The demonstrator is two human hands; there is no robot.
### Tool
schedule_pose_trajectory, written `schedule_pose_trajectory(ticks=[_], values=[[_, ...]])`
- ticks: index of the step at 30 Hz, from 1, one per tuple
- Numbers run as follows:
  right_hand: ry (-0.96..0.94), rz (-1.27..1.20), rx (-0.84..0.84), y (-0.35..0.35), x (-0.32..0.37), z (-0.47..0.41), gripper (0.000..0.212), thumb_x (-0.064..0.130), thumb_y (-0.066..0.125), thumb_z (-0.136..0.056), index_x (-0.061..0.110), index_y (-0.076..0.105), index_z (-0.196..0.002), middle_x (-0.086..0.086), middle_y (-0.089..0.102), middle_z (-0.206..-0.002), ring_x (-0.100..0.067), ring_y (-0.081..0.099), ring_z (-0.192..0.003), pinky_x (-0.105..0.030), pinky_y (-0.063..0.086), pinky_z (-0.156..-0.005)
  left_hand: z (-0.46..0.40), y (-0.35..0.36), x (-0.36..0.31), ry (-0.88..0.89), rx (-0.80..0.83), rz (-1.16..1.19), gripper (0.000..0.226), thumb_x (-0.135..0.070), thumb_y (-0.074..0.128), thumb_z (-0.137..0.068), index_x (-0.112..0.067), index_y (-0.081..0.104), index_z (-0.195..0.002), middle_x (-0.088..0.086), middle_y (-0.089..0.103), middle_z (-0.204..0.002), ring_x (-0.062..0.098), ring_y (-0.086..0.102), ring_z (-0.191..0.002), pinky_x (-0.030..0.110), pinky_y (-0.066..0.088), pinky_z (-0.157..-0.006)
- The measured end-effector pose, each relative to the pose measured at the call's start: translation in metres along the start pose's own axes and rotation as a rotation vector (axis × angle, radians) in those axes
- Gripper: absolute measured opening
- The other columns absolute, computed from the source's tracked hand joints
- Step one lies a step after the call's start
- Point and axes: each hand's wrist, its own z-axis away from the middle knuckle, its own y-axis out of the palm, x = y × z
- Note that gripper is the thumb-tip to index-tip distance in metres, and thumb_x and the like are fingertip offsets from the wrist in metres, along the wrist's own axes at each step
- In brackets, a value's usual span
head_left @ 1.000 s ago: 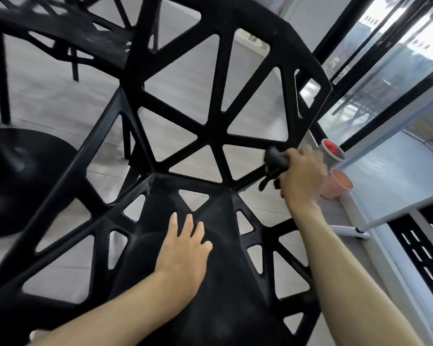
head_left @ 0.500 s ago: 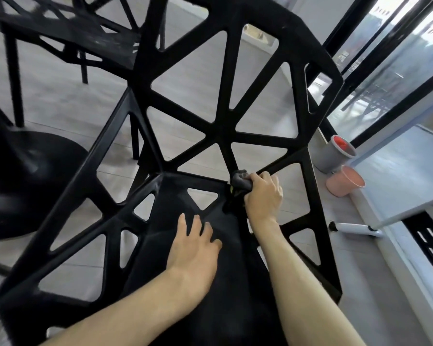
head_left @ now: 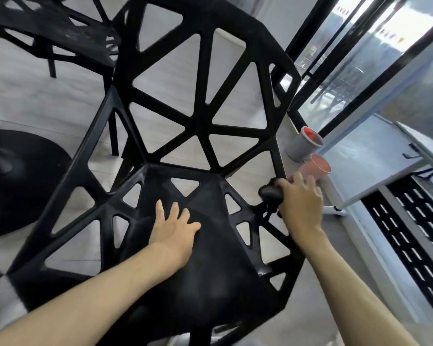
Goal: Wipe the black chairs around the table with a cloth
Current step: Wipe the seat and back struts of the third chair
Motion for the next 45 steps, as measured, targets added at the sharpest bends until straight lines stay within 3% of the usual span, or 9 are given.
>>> schedule_pose_trajectory(ticks=[3, 8, 16, 19, 22, 28, 32, 38, 45], values=[[0.119, -0.12, -0.073, 0.009, 0.007, 0.008, 0.043, -0.001, 0.077, -0.064, 0.021, 0.073, -0.101, -0.005, 0.058, -0.102, -0.034, 0.051, -0.093, -0.041, 0.044, -0.071, -0.001, 0.001, 0.003, -0.01, 0.004, 0.009, 0.068, -0.019, 0.055, -0.099, -0.039, 0.029, -0.158, 0.008, 0.014, -0.171, 0.039, -0.001, -0.158, 0.07, -0.007, -0.12], [0.04, -0.238, 0.096, 0.045, 0.055, 0.057, 0.039, 0.001, 0.07, -0.067, 0.024, 0.072, -0.098, 0.0, 0.062, -0.106, -0.031, 0.054, -0.088, -0.041, 0.051, -0.067, -0.007, -0.001, -0.002, -0.004, -0.025, 0.013, 0.066, -0.02, 0.061, -0.096, -0.035, 0.037, -0.155, 0.009, 0.012, -0.171, 0.04, -0.003, -0.158, 0.07, -0.007, -0.12], [-0.007, -0.214, 0.224, 0.016, -0.03, 0.11, 0.042, 0.006, 0.077, -0.067, 0.035, 0.071, -0.097, 0.012, 0.057, -0.101, -0.022, 0.052, -0.088, -0.031, 0.046, -0.063, -0.004, -0.004, 0.0, -0.01, -0.006, 0.009, 0.064, -0.018, 0.054, -0.099, -0.037, 0.035, -0.157, 0.008, 0.011, -0.172, 0.039, -0.002, -0.158, 0.068, -0.005, -0.122], [0.098, -0.283, 0.237, 0.006, -0.047, 0.134, 0.042, 0.005, 0.079, -0.068, 0.035, 0.071, -0.095, 0.014, 0.058, -0.097, -0.02, 0.051, -0.082, -0.027, 0.037, -0.056, -0.002, -0.006, -0.002, -0.009, -0.01, 0.009, 0.062, -0.021, 0.055, -0.1, -0.036, 0.036, -0.156, 0.008, 0.012, -0.172, 0.039, -0.001, -0.158, 0.067, -0.003, -0.123], [0.162, -0.314, 0.217, 0.007, -0.046, 0.142, 0.043, 0.006, 0.079, -0.068, 0.037, 0.069, -0.097, 0.015, 0.055, -0.096, -0.018, 0.049, -0.081, -0.027, 0.033, -0.057, -0.003, -0.004, -0.003, -0.011, -0.021, 0.009, 0.062, -0.021, 0.055, -0.099, -0.035, 0.036, -0.156, 0.007, 0.012, -0.172, 0.039, -0.001, -0.158, 0.067, -0.003, -0.123], [0.145, -0.374, 0.067, 0.035, 0.011, 0.1, 0.05, -0.003, 0.073, -0.063, 0.026, 0.071, -0.103, 0.006, 0.061, -0.102, -0.024, 0.055, -0.086, -0.031, 0.043, -0.06, -0.007, -0.002, -0.008, -0.005, -0.034, -0.013, 0.062, -0.022, 0.057, -0.099, -0.033, 0.036, -0.156, 0.008, 0.012, -0.172, 0.04, -0.001, -0.159, 0.067, -0.002, -0.124], [0.194, -0.546, -0.007, 0.053, 0.057, 0.062, 0.049, -0.008, 0.071, -0.065, 0.022, 0.07, -0.104, 0.007, 0.064, -0.103, -0.023, 0.056, -0.088, -0.036, 0.048, -0.061, -0.009, -0.001, -0.008, -0.009, -0.049, -0.013, 0.062, -0.019, 0.057, -0.098, -0.032, 0.037, -0.155, 0.008, 0.013, -0.172, 0.04, 0.0, -0.158, 0.066, 0.0, -0.124], [0.034, -0.614, 0.135, 0.056, 0.051, 0.055, 0.045, 0.005, 0.067, -0.075, 0.032, 0.067, -0.111, 0.01, 0.067, -0.112, -0.024, 0.064, -0.084, -0.038, 0.049, -0.064, -0.011, -0.006, -0.004, -0.025, -0.009, 0.007, 0.067, -0.013, 0.056, -0.096, -0.037, 0.036, -0.155, 0.008, 0.012, -0.171, 0.039, 0.0, -0.158, 0.064, -0.001, -0.125], [-0.231, -0.393, 0.364, 0.022, 0.062, 0.075, 0.049, 0.011, 0.064, -0.083, 0.021, 0.051, -0.129, -0.009, 0.054, -0.117, -0.037, 0.062, -0.096, -0.038, 0.043, -0.066, 0.011, -0.024, 0.003, -0.061, -0.068, 0.07, 0.065, -0.011, 0.048, -0.095, -0.033, 0.034, -0.155, 0.007, 0.02, -0.168, 0.032, 0.005, -0.158, 0.055, 0.003, -0.128]])
